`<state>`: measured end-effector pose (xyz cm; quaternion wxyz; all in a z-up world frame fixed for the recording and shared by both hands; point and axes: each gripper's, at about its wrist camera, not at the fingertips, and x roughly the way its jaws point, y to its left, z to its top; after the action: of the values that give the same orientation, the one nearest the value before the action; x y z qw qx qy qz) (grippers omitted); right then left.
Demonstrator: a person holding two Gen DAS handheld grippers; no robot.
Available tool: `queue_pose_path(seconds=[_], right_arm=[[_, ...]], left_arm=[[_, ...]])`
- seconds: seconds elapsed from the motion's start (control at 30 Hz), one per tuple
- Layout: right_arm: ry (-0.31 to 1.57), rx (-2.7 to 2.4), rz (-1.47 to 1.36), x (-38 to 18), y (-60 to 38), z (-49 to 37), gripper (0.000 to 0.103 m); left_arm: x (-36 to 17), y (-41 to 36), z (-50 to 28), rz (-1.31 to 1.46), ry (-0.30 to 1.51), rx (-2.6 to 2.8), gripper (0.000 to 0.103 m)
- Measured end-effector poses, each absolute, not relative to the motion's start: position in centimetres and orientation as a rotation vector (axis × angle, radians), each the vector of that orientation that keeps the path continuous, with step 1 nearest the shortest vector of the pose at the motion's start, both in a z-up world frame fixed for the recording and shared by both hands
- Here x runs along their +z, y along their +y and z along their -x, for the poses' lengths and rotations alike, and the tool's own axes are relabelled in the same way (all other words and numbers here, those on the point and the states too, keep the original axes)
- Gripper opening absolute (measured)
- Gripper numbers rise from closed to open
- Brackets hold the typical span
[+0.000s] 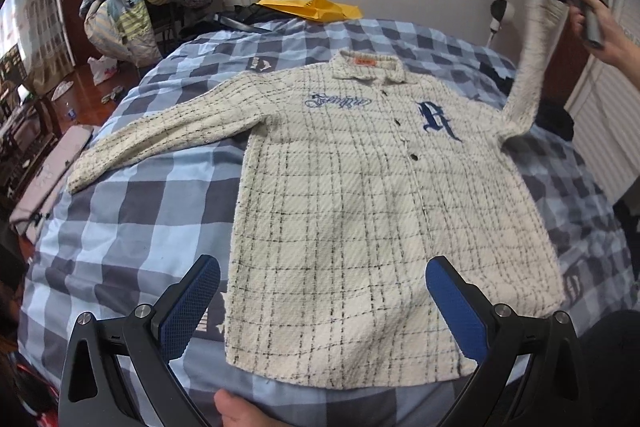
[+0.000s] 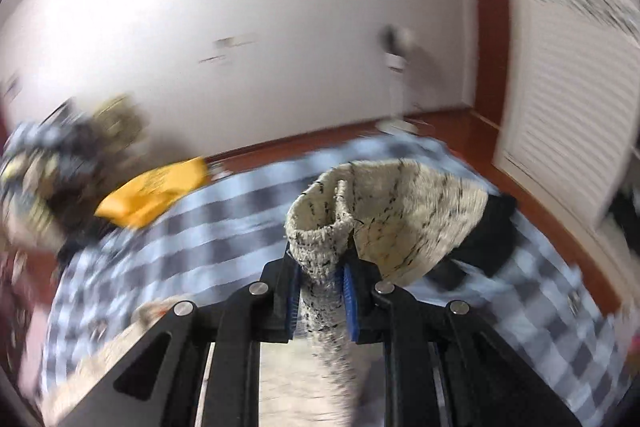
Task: Fold small clothes
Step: 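Lift the sleeve and fold it across the shirt body, then open the right tool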
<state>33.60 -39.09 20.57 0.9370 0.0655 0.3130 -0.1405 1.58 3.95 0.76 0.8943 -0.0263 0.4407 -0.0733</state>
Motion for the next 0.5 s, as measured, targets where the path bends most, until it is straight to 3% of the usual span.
queue_pose_path(seconds=[0.27, 0.33, 0.37, 0.43, 0.5], right_arm=[[0.767, 0.102, -0.168, 11.6, -16.2, -38.0, 0.015], [0.91, 0.195, -0.249, 6.2, -11.2, -39.8, 0.023], [1.003, 0.231, -0.285, 3.5, -9.5, -40.5, 0.044], [1.183, 0.315, -0.407, -2.0, -6.2, -40.8, 0.065], [1.239, 0.407, -0.471, -5.4, -4.0, -39.1, 0.065]], left_arm=[[1.1, 6.0, -1.2, 0.137, 0.891, -0.164, 0.103], [1.1, 6.3, -1.1, 0.138, 0.882, -0.152, 0.103], [1.0, 6.5, -1.0, 0.137, 0.881, -0.148, 0.103], [1.0, 6.6, -0.9, 0.134, 0.876, -0.143, 0.103], [1.2, 6.8, -0.7, 0.135, 0.865, -0.143, 0.103]])
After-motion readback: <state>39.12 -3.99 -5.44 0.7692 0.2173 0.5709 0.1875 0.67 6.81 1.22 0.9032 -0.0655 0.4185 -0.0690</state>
